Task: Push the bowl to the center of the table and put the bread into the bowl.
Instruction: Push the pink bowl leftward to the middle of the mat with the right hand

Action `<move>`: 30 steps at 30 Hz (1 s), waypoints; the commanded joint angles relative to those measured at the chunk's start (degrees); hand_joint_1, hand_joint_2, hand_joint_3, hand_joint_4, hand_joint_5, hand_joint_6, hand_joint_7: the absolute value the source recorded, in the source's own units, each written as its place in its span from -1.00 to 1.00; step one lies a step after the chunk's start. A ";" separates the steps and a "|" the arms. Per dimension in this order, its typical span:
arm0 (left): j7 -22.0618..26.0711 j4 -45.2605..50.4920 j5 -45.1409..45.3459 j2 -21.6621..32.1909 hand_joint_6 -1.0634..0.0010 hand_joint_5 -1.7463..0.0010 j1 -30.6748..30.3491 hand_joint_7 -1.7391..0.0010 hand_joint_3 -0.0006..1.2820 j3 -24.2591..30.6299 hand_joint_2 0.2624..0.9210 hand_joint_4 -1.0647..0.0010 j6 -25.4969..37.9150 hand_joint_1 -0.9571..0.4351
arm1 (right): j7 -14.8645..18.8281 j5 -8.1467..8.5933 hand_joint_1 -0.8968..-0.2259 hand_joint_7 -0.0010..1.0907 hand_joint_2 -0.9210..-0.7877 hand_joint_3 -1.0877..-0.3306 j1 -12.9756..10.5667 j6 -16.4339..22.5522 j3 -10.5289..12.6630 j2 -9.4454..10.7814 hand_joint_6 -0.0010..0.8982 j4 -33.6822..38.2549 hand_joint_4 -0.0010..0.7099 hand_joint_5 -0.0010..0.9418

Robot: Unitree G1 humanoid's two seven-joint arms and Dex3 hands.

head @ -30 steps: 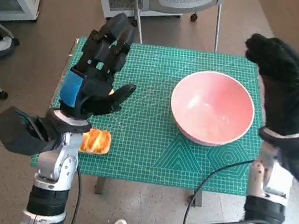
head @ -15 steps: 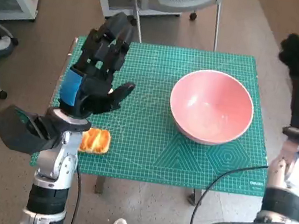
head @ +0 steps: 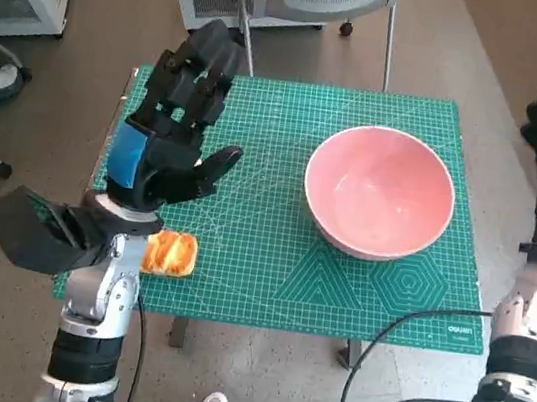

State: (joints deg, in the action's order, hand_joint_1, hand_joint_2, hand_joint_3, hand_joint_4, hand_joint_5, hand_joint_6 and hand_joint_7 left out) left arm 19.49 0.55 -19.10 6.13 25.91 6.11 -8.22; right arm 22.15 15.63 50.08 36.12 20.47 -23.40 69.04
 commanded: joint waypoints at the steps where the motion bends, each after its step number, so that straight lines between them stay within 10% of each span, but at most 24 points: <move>1: 0.38 -0.35 -0.76 0.08 1.00 0.99 0.91 0.49 -0.35 0.29 0.49 0.97 0.21 -0.14 | -2.21 -0.65 0.02 -1.00 -1.00 -0.04 -0.24 -5.75 0.56 0.30 -0.43 3.80 -0.46 -1.00; 30: 1.04 1.75 -1.44 0.92 1.00 0.99 -0.57 0.47 -0.36 0.44 0.49 0.97 1.34 -0.14 | -9.84 -6.29 0.08 -0.97 -1.00 -0.13 -1.54 -18.08 -2.39 9.56 -0.36 6.23 -0.38 -0.98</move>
State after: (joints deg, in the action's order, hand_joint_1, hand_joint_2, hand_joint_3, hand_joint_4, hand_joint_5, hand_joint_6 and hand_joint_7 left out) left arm 20.21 1.17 -20.28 6.52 25.87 6.37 -7.19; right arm 12.44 10.00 50.07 19.70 18.44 -14.94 74.40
